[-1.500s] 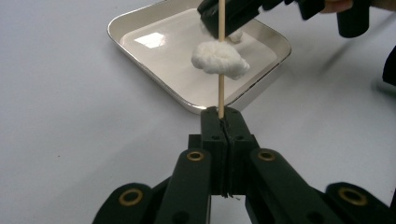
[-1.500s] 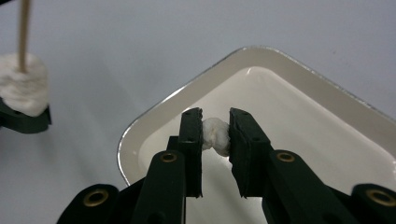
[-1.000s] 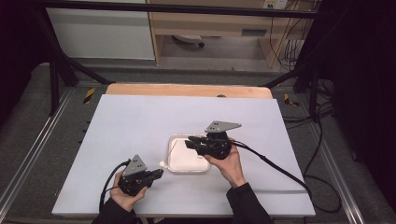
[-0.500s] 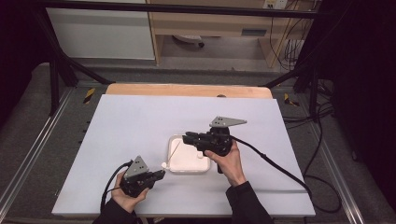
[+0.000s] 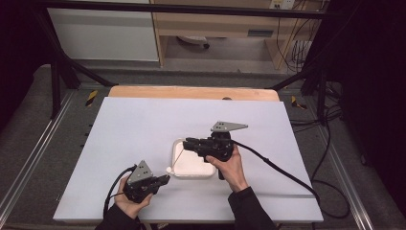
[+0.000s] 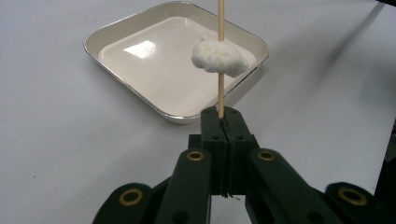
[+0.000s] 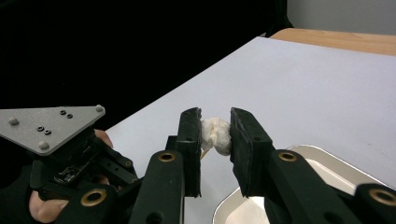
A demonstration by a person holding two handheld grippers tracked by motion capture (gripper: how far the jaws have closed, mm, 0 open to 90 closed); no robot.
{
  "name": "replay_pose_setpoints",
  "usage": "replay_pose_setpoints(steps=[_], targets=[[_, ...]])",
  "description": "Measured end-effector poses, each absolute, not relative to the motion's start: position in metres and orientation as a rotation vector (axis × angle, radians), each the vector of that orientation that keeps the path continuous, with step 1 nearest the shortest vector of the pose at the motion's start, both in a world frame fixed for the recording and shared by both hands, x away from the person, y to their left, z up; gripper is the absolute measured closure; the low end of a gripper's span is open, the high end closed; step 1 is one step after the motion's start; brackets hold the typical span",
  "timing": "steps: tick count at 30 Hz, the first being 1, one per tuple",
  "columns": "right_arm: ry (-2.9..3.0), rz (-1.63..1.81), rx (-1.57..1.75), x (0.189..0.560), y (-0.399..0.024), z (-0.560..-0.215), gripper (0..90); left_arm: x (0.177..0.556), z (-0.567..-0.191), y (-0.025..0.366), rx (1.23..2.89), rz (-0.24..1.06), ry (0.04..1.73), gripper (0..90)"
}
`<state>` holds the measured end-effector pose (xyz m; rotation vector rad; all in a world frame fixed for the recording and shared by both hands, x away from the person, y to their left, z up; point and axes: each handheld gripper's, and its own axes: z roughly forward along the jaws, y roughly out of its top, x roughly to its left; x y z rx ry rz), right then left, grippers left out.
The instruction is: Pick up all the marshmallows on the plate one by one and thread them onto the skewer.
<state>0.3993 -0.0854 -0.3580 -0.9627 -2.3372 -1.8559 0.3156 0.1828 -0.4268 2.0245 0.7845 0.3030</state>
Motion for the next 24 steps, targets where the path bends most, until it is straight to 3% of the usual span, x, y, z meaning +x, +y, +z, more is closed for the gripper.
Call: replay_pose_setpoints(steps=[24], targets=[[-2.303,-1.867,-0.936,0.3941,-0.0796,-0.3646,80.8,0.3119,-0.4284,0.1814,2.0,0.321,0.798,88.9]])
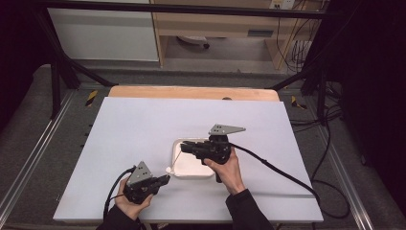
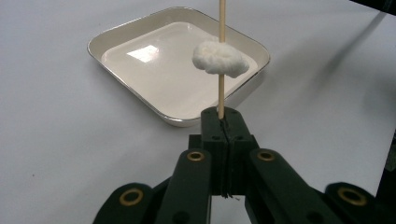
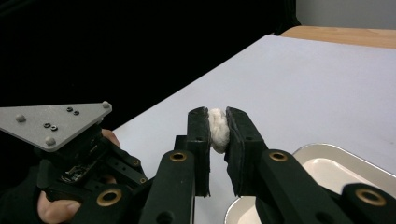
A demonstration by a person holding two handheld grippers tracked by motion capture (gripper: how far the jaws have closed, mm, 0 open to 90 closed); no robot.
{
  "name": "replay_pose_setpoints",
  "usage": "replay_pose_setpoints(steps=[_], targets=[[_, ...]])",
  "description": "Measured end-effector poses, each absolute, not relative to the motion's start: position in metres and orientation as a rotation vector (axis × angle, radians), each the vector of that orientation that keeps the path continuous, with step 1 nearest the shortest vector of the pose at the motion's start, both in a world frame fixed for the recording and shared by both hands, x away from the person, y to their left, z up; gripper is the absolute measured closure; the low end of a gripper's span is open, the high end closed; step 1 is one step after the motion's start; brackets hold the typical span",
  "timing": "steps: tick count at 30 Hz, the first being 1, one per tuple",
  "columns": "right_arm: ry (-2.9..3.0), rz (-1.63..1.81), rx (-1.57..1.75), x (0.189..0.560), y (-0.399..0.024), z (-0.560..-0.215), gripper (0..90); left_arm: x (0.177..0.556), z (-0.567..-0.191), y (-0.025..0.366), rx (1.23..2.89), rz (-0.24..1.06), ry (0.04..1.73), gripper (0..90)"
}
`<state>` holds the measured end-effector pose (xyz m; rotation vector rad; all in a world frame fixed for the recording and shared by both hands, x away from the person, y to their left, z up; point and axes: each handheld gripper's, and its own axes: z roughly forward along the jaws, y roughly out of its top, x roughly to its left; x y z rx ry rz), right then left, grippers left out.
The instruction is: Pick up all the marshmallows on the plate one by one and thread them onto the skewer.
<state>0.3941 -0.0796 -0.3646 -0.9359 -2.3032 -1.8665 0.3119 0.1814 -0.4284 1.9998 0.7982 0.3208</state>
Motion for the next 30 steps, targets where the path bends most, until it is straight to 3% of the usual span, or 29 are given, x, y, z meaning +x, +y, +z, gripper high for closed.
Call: replay_pose_setpoints(steps=[30], targets=[[-2.334,-1.841,-0.862,0.3847,-0.077,-0.3706,81.8,0.3097,-0.4278,0.178,2.048,0.362,0.792,89.2]])
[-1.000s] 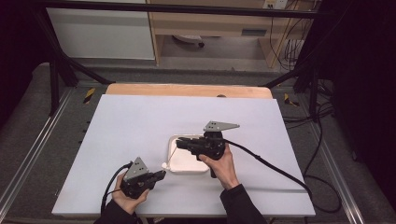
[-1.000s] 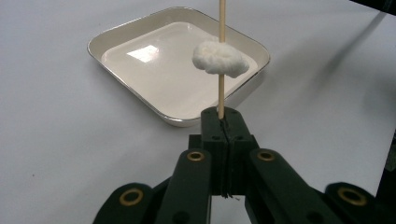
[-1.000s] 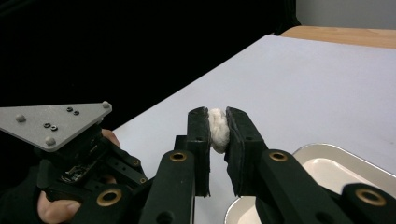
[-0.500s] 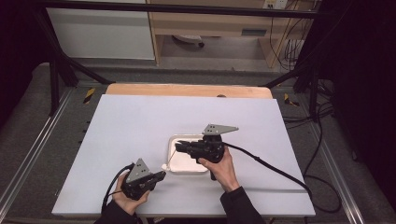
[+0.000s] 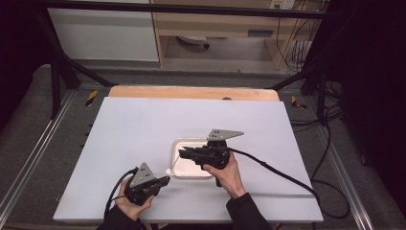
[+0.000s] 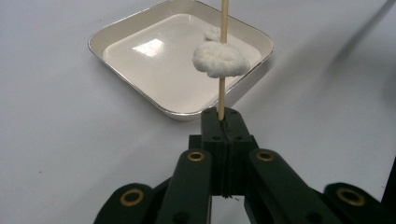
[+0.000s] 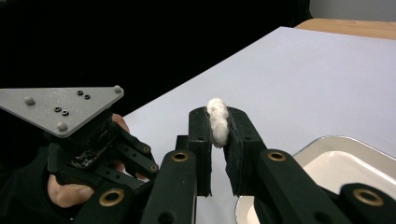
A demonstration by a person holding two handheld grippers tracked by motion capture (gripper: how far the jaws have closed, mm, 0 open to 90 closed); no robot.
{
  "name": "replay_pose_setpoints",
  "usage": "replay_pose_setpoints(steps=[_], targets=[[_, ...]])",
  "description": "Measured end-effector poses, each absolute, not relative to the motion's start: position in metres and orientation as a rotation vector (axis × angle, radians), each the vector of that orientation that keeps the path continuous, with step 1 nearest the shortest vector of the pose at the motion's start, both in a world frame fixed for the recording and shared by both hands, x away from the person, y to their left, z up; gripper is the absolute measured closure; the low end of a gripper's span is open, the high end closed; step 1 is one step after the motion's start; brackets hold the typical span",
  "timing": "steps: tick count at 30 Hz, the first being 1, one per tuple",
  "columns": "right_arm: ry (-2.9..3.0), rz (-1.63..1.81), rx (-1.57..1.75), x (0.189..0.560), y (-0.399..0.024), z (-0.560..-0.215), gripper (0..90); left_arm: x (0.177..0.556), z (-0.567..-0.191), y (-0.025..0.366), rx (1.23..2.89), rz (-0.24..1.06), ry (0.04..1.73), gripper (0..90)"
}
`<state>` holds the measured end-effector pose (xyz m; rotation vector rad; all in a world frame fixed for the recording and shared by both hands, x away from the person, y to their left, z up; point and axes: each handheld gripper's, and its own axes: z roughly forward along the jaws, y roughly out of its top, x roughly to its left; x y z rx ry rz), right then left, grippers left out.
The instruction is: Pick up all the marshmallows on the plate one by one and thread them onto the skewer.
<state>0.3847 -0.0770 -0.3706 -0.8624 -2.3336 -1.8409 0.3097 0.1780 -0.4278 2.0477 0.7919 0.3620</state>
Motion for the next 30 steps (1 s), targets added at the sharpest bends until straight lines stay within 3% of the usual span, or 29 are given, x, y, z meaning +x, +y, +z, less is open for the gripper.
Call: replay_pose_setpoints(steps=[30], targets=[[-2.343,-1.79,-0.846,0.3833,-0.0791,-0.3791,83.1,0.3089,-0.4269,0.1759,2.094,0.393,0.768,89.2]])
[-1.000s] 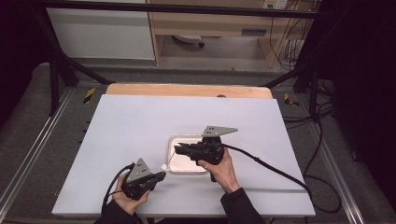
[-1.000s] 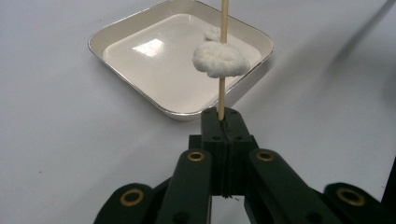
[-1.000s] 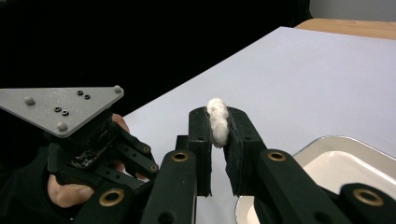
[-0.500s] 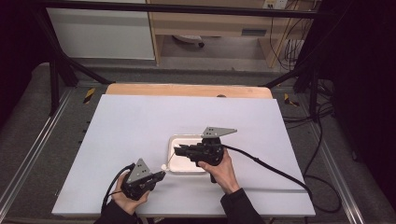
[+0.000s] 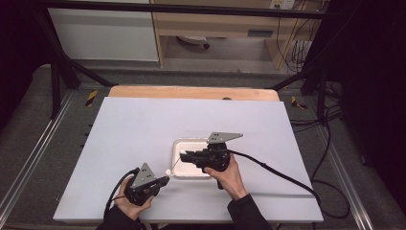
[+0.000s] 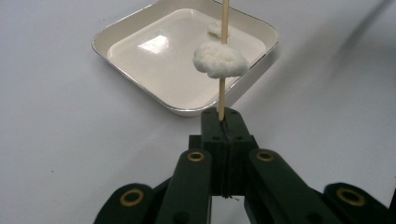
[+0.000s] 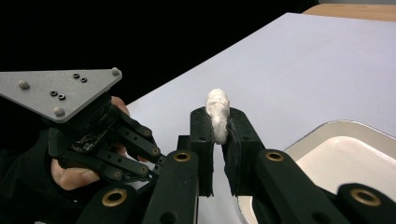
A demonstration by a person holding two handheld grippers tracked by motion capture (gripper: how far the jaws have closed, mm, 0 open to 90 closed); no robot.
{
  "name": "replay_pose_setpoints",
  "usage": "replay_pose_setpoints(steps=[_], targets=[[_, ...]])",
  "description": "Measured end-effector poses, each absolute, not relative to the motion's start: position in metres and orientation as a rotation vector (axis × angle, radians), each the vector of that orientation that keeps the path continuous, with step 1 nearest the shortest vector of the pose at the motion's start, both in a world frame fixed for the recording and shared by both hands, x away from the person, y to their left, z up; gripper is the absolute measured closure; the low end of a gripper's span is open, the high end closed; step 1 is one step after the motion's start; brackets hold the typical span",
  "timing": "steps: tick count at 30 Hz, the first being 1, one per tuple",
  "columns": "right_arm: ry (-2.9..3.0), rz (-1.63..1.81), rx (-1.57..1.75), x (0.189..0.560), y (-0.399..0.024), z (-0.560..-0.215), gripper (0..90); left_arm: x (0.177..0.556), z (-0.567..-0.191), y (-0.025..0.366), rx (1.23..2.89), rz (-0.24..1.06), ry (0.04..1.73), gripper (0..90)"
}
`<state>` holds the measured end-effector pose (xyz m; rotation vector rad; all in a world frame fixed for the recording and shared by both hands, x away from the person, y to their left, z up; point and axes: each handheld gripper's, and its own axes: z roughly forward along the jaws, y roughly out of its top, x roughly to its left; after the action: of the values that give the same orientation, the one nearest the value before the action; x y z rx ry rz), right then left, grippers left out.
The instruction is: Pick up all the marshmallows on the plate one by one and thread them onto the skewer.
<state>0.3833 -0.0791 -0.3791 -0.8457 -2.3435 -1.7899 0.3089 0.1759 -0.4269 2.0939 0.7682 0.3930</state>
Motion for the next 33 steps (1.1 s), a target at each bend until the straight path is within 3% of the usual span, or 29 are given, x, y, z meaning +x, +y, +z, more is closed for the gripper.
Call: replay_pose_setpoints(steps=[13,23,25,29,33], targets=[[-2.338,-1.84,-0.867,0.3813,-0.083,-0.3761,77.6,0.3096,-0.4263,0.1725,2.072,0.354,0.746,89.1],[-2.334,-1.862,-0.897,0.383,-0.0823,-0.3781,56.8,0.311,-0.4282,0.1725,2.07,0.356,0.743,89.1],[-2.326,-1.869,-0.907,0.3833,-0.0838,-0.3757,56.9,0.3107,-0.4276,0.1725,2.068,0.359,0.742,89.1],[-2.3,-1.887,-0.907,0.3861,-0.0859,-0.3724,71.6,0.311,-0.4281,0.1726,2.069,0.355,0.742,89.1],[-2.28,-1.872,-0.911,0.3868,-0.0844,-0.3753,78.0,0.3106,-0.4284,0.1733,2.074,0.362,0.745,89.1]])
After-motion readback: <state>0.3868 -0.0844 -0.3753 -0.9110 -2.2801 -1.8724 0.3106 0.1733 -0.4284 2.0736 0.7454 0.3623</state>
